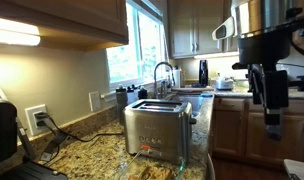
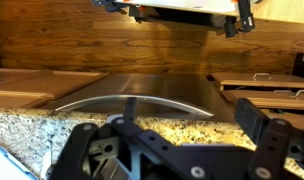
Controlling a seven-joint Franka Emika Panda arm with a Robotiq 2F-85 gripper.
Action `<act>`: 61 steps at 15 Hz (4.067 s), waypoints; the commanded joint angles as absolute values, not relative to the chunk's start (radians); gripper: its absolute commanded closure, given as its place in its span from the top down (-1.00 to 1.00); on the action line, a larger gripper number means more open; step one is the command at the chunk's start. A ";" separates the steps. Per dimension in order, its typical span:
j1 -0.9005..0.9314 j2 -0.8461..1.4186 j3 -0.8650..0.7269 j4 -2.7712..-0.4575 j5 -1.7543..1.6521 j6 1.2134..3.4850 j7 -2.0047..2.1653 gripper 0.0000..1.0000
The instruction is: Put a slice of bread in the toaster then push the toaster lever down
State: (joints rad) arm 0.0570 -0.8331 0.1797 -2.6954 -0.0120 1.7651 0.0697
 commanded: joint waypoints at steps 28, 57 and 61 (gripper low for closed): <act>0.113 -0.359 0.261 -2.647 0.024 2.271 0.279 1.00; 0.110 0.017 0.219 -2.345 -0.126 2.376 0.431 1.00; 0.134 0.061 0.212 -2.278 -0.118 2.363 0.447 1.00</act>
